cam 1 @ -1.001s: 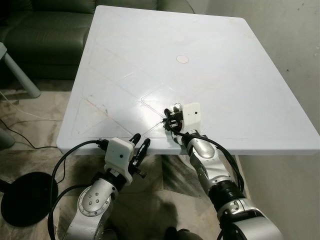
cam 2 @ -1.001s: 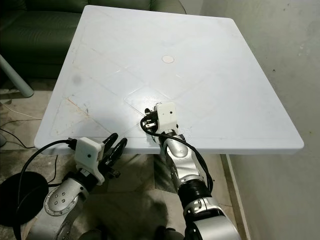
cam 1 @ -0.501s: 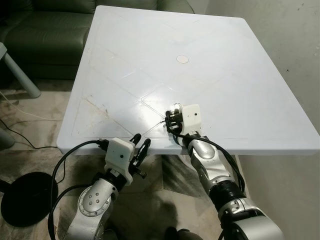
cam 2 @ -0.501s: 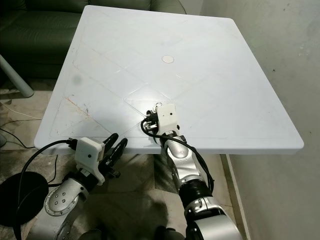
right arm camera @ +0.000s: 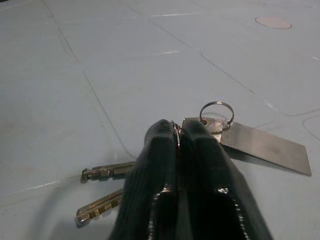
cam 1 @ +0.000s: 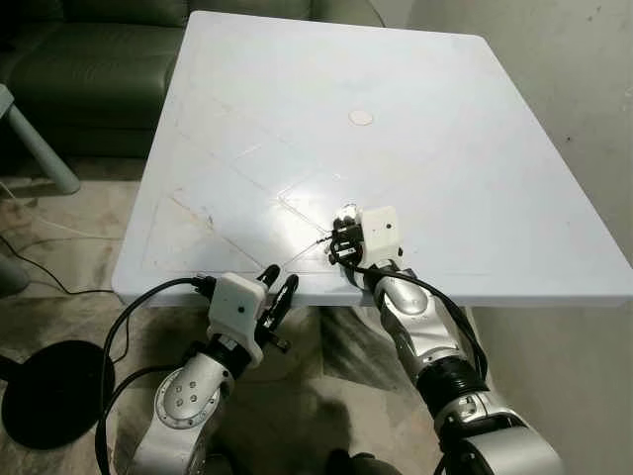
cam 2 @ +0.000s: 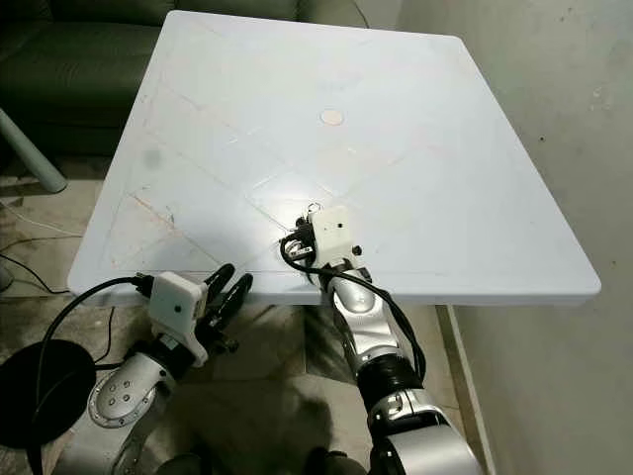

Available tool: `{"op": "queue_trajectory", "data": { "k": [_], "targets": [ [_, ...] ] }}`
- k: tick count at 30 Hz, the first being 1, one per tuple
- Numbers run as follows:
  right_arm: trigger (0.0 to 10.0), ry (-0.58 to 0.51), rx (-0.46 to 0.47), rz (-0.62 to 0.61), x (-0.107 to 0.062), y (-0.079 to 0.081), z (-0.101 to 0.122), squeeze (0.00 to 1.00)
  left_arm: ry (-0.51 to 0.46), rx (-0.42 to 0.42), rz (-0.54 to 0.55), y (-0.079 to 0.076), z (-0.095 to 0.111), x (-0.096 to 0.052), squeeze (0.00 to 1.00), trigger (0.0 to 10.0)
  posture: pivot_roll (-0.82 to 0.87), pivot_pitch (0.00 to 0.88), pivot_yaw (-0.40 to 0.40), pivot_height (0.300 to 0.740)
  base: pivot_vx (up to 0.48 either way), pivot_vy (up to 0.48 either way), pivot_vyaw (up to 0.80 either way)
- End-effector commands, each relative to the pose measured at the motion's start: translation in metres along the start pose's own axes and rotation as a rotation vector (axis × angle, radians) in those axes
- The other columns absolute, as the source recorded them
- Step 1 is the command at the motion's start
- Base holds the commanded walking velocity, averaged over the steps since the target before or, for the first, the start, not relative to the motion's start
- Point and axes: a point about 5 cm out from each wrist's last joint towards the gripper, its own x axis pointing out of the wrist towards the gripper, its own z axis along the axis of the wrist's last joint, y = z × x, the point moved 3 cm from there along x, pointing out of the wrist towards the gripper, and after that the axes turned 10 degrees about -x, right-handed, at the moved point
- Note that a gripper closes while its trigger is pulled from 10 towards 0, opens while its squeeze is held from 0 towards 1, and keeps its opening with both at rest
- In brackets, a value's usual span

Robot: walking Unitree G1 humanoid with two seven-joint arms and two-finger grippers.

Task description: Hang keys on a hook

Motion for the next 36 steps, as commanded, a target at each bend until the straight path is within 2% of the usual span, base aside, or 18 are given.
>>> {"op": "queue_trajectory", "data": {
  "k": [1, 8, 9, 10, 11, 12, 13, 14, 15, 20, 21, 24, 29, 30, 34, 36],
  "targets": [
    [10.0, -0.009, 0.009, 0.005, -0.001, -0.002, 0.0, 0.0, -0.002, 0.005, -0.012, -0.004, 0.002, -0.001, 0.0, 10.0, 0.1, 0.217, -0.093, 0.74, 0.0, 0.0, 0.0],
    [10.0, -0.008, 0.002, 0.003, -0.001, -0.002, 0.0, 0.0, -0.003, 0.005, -0.014, -0.004, 0.002, -0.001, 0.0, 10.0, 0.1, 0.215, -0.092, 0.74, 0.0, 0.0, 0.0],
    [9.2, -0.008, 0.0, 0.002, -0.001, -0.003, 0.0, 0.0, -0.003, 0.005, -0.015, -0.004, 0.002, -0.001, 0.0, 10.0, 0.1, 0.215, -0.092, 0.74, 0.0, 0.0, 0.0],
    [9.2, -0.007, -0.001, 0.001, -0.001, -0.003, -0.001, 0.0, -0.003, 0.005, -0.015, -0.004, 0.002, -0.001, 0.0, 10.0, 0.1, 0.215, -0.092, 0.74, 0.0, 0.0, 0.0],
    [5.3, -0.007, 0.001, 0.0, -0.001, -0.003, -0.001, 0.0, -0.003, 0.005, -0.015, -0.004, 0.002, -0.001, 0.0, 10.0, 0.1, 0.214, -0.092, 0.74, 0.0, 0.0, 0.0],
    [4.0, -0.008, 0.002, -0.002, -0.001, -0.003, -0.001, 0.0, -0.003, 0.005, -0.015, -0.004, 0.002, -0.001, 0.0, 10.0, 0.1, 0.213, -0.092, 0.74, 0.0, 0.0, 0.0],
    [1.7, -0.007, 0.001, -0.002, -0.001, -0.003, -0.001, 0.0, -0.004, 0.005, -0.015, -0.004, 0.002, 0.0, 0.0, 10.0, 0.1, 0.213, -0.092, 0.74, 0.0, 0.0, 0.0],
    [1.7, -0.007, 0.001, -0.002, -0.001, -0.003, -0.001, 0.0, -0.004, 0.005, -0.015, -0.004, 0.002, 0.0, 0.0, 10.0, 0.1, 0.213, -0.092, 0.74, 0.0, 0.0, 0.0],
    [0.0, -0.016, 0.002, -0.009, -0.002, -0.005, 0.0, 0.0, -0.003, 0.006, -0.016, -0.004, 0.002, 0.0, 0.0, 10.0, 0.1, 0.212, -0.092, 0.74, 0.0, 0.0, 0.0],
    [0.0, -0.024, 0.042, 0.031, -0.002, -0.004, 0.001, 0.0, -0.005, 0.007, -0.015, -0.004, 0.002, 0.0, 0.0, 10.0, 0.1, 0.202, -0.092, 0.74, 0.0, 0.0, 0.0],
    [0.0, -0.02, 0.094, 0.06, -0.002, -0.002, 0.001, 0.0, -0.007, 0.008, -0.014, -0.003, 0.003, 0.001, 0.0, 10.0, 0.1, 0.202, -0.092, 0.74, 0.0, 0.0, 0.0],
    [0.0, -0.03, 0.084, 0.039, -0.001, -0.007, 0.004, 0.0, -0.023, -0.007, -0.001, 0.0, 0.006, 0.005, 0.0, 10.0, 0.1, 0.187, -0.094, 0.74, 0.0, 0.0, 0.0],
    [0.0, -0.038, 0.098, -0.069, 0.002, -0.035, 0.015, 0.0, -0.071, -0.04, 0.064, 0.018, 0.021, 0.023, 0.0, 10.0, 0.1, 0.148, -0.097, 0.74, 0.0, 0.0, 0.0],
    [0.0, -0.026, 0.134, -0.088, 0.002, -0.043, 0.016, 0.0, -0.093, -0.062, 0.088, 0.024, 0.028, 0.028, 0.0, 10.0, 0.1, 0.141, -0.098, 0.74, 0.0, 0.0, 0.0],
    [0.0, -0.087, 0.114, -0.179, -0.001, -0.069, 0.033, 0.0, -0.16, -0.067, 0.161, 0.043, 0.051, 0.047, 0.0, 10.0, 0.09, 0.086, -0.102, 0.74, 0.0, 0.0, 0.0],
    [0.0, -0.089, 0.119, -0.185, -0.002, -0.072, 0.035, 0.0, -0.17, -0.066, 0.172, 0.046, 0.055, 0.05, 0.0, 10.0, 0.09, 0.08, -0.102, 0.74, 0.0, 0.0, 0.0]
  ]
}}
